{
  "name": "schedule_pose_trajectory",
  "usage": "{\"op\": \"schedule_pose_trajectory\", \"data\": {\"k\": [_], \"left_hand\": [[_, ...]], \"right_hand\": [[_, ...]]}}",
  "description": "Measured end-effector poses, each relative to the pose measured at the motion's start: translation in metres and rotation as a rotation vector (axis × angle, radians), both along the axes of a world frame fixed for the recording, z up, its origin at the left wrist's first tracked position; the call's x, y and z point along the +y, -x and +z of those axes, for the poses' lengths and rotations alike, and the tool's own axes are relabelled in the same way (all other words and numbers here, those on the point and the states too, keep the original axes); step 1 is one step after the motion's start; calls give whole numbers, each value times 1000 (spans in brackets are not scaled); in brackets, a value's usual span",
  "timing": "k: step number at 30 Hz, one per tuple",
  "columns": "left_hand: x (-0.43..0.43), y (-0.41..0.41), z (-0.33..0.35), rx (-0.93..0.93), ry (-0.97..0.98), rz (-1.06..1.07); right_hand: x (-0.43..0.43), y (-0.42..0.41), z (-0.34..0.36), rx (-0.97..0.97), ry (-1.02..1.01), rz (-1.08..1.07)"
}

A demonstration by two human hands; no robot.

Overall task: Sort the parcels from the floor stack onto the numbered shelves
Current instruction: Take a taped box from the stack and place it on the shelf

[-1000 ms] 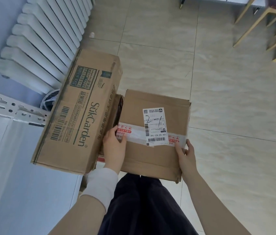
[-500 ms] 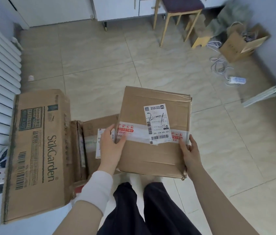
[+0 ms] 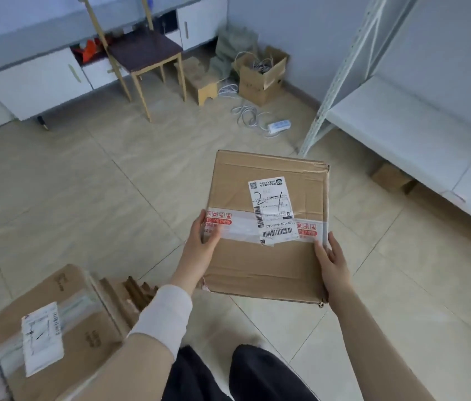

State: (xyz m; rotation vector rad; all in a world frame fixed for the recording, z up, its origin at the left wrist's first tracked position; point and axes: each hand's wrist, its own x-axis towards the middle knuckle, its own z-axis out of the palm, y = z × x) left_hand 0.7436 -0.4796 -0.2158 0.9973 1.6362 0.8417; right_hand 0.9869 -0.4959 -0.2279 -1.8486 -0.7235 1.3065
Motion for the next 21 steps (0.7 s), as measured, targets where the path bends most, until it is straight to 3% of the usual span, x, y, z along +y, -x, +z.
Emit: {"op": "schedule_pose_trajectory", "data": {"k": [9, 21], "left_hand": [[98, -188, 30, -49, -137, -371], [228, -354, 87, -136, -266, -714]], "right_hand": [[4, -163, 29, -43, -157, -391], [64, -282, 92, -155, -317, -733]]}}
